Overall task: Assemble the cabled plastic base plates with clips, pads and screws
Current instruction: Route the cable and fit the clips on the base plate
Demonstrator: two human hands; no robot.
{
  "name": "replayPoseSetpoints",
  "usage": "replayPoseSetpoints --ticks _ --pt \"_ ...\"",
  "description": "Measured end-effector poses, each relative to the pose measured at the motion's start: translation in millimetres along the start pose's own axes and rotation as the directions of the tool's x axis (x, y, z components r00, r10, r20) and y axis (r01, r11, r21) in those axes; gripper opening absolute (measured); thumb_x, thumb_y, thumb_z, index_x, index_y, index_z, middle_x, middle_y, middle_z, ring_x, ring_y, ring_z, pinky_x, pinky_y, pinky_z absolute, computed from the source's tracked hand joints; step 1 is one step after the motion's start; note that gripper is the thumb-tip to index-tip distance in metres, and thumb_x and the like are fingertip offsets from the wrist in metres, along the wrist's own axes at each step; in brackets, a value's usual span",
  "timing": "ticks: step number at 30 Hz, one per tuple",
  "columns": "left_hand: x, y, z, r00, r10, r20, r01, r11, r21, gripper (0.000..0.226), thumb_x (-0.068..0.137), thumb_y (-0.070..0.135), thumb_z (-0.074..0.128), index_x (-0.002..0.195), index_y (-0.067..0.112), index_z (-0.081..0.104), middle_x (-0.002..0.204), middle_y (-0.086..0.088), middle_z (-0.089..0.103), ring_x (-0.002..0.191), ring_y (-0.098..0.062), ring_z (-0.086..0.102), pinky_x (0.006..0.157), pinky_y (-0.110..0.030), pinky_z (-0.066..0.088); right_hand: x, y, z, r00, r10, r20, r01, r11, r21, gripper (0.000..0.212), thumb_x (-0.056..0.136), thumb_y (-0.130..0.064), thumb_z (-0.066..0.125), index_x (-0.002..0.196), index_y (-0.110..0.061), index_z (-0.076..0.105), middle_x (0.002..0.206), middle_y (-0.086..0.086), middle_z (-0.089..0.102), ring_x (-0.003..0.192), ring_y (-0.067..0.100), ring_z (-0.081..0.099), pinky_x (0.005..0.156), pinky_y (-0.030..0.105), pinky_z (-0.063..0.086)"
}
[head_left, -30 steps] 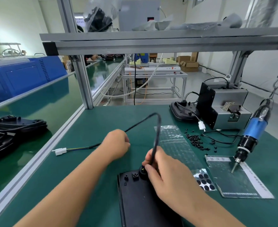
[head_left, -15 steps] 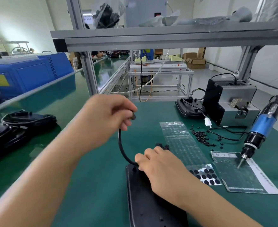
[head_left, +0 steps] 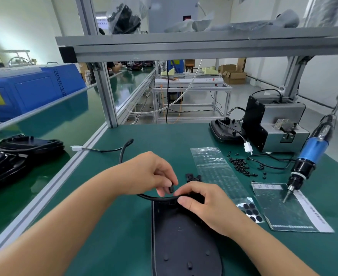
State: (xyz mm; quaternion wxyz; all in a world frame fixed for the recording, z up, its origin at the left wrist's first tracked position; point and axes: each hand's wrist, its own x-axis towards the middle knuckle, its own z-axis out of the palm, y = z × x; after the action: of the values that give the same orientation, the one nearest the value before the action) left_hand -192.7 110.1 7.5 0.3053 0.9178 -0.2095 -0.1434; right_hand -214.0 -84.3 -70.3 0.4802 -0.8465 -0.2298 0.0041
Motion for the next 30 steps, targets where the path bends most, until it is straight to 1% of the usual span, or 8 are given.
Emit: replayPoseSetpoints --ticks 4,8,13,16,20,23,28,30 --pt "-1.8 -13.6 7.6 1.0 0.017 -0.025 -0.019 0.997 -0.075 0.02 0.09 0.008 0.061 0.091 0.024 0.073 0.069 0.013 0.07 0.069 -0.003 0.067 0.068 -0.008 0.045 1.1 -1.0 -0.1 1.0 -0.016 0.003 0.016 0.999 0.028 0.012 0.089 -0.021 0.067 0.091 -0.032 0.07 0.088 -0.014 0.07 0.087 -0.001 0.062 0.078 0.009 0.041" --pt "-3.1 -23.5 14.6 0.995 0.054 -0.083 -0.066 0.986 -0.151 0.017 0.089 0.012 0.065 0.089 0.027 0.073 0.066 0.016 0.068 0.065 0.002 0.061 0.067 -0.006 0.042 1.0 -1.9 1.1 1.0 -0.031 -0.005 0.031 0.999 0.007 0.011 0.089 -0.02 0.067 0.092 -0.03 0.07 0.088 -0.014 0.07 0.087 -0.001 0.062 0.078 0.009 0.041" --pt "-5.4 -31.6 23.3 0.992 0.038 -0.117 -0.072 0.95 -0.304 0.022 0.087 0.011 0.068 0.085 0.031 0.076 0.081 0.01 0.074 0.076 0.001 0.066 0.073 -0.009 0.046 0.9 -1.8 1.4 0.999 -0.031 -0.01 0.032 0.999 0.013 0.009 0.089 -0.021 0.066 0.094 -0.028 0.07 0.092 -0.013 0.07 0.091 -0.001 0.061 0.082 0.009 0.041" --pt "-7.2 -34.4 27.9 0.99 0.028 -0.137 -0.075 0.932 -0.354 0.023 0.087 0.012 0.068 0.087 0.033 0.076 0.082 0.008 0.075 0.077 0.001 0.066 0.072 -0.008 0.046 0.4 -1.2 2.0 0.999 -0.033 -0.019 0.034 0.999 0.019 0.01 0.089 -0.021 0.066 0.093 -0.029 0.07 0.091 -0.015 0.07 0.091 -0.002 0.061 0.081 0.008 0.04" --pt "-9.1 -36.3 34.9 0.985 -0.013 -0.17 -0.065 0.893 -0.446 0.021 0.088 0.009 0.066 0.086 0.026 0.077 0.074 0.006 0.073 0.066 0.001 0.061 0.064 -0.007 0.044 0.4 -1.7 2.2 0.999 -0.042 -0.02 0.042 0.999 0.026 0.01 0.089 -0.019 0.066 0.092 -0.028 0.07 0.09 -0.015 0.07 0.09 -0.002 0.062 0.079 0.008 0.04" --pt "-11.0 -37.8 36.9 0.979 -0.041 -0.198 -0.066 0.86 -0.506 0.021 0.088 0.006 0.065 0.085 0.023 0.077 0.072 0.003 0.072 0.065 -0.001 0.061 0.062 -0.007 0.044 0.1 -1.9 2.6 0.999 -0.046 -0.027 0.047 0.999 0.026 0.011 0.089 -0.018 0.067 0.091 -0.029 0.069 0.089 -0.014 0.07 0.089 -0.003 0.062 0.078 0.007 0.04" --pt "-14.0 -35.2 38.8 0.987 0.017 -0.16 -0.089 0.887 -0.454 0.021 0.088 0.011 0.066 0.089 0.029 0.077 0.087 0.0 0.075 0.081 -0.006 0.066 0.079 -0.017 0.05 0.0 -1.0 3.6 0.999 -0.036 -0.039 0.037 0.999 0.032 0.011 0.088 -0.019 0.068 0.094 -0.027 0.071 0.09 -0.015 0.071 0.089 -0.004 0.063 0.077 0.007 0.04" --pt "-14.7 -34.0 38.8 0.986 0.025 -0.167 -0.094 0.904 -0.418 0.022 0.087 0.012 0.067 0.09 0.031 0.077 0.089 0.002 0.076 0.085 -0.005 0.067 0.082 -0.018 0.05 -0.8 -0.5 4.5 0.998 -0.036 -0.057 0.039 0.998 0.04 0.012 0.087 -0.018 0.069 0.093 -0.027 0.071 0.089 -0.014 0.071 0.088 -0.002 0.063 0.077 0.008 0.041"
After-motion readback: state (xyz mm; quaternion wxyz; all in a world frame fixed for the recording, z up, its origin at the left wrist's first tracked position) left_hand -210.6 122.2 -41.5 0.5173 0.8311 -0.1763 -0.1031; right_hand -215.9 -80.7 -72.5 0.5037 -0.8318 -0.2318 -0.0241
